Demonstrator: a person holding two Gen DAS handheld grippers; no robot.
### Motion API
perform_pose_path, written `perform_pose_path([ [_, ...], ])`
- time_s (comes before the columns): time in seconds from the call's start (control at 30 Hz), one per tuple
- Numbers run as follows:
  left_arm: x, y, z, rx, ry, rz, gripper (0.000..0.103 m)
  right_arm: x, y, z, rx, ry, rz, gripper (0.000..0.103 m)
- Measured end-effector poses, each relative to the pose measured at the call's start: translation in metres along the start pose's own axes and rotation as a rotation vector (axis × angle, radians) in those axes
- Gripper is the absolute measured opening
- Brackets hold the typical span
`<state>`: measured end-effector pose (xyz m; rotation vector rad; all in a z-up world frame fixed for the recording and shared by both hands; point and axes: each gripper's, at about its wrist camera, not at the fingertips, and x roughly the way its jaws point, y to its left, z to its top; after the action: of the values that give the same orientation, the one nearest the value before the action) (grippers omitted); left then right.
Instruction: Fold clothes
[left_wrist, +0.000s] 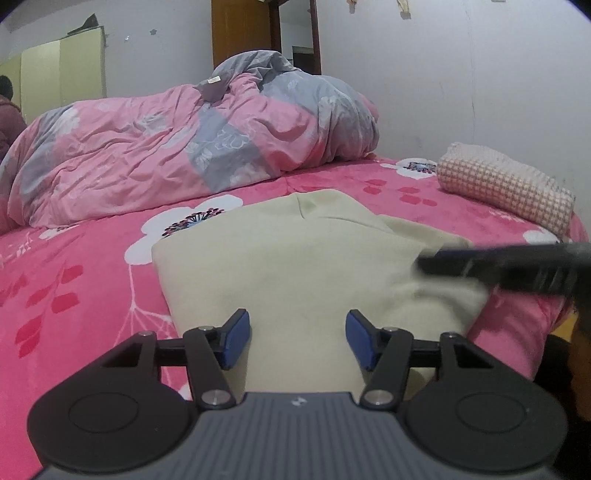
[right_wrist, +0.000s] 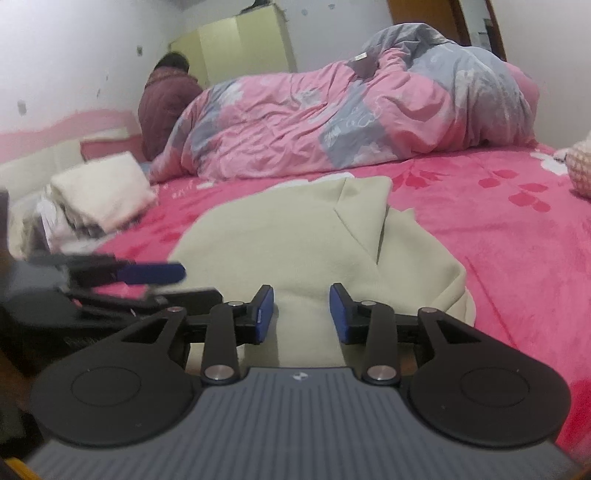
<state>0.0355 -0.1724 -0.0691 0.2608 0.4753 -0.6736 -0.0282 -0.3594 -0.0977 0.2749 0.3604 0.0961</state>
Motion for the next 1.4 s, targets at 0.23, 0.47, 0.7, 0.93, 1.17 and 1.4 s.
perform_pose_path([
  [0.23,0.002,-0.005,0.000,0.035,0.004,0.015,0.061,-0.024,-0.067,0.005,0.225,-0.131,-0.052,0.034],
  [0.47,0.004,-0.009,0.002,0.056,0.017,0.032,0.063,-0.005,-0.078,0.004,0.171,-0.100,0.041,0.019],
  [0.7,0.007,-0.014,0.006,0.070,0.035,0.049,0.064,0.000,-0.074,-0.001,0.127,-0.087,0.087,0.017],
  [0.93,0.007,-0.016,0.006,0.073,0.036,0.061,0.064,-0.012,-0.087,0.000,0.232,-0.121,0.035,0.019],
  [1.17,0.006,-0.014,0.005,0.066,0.031,0.055,0.064,-0.020,-0.052,0.012,0.139,-0.138,0.091,0.019],
  [1.4,0.002,-0.009,0.002,0.052,0.018,0.026,0.064,0.013,-0.011,0.009,-0.008,-0.022,0.098,0.019],
])
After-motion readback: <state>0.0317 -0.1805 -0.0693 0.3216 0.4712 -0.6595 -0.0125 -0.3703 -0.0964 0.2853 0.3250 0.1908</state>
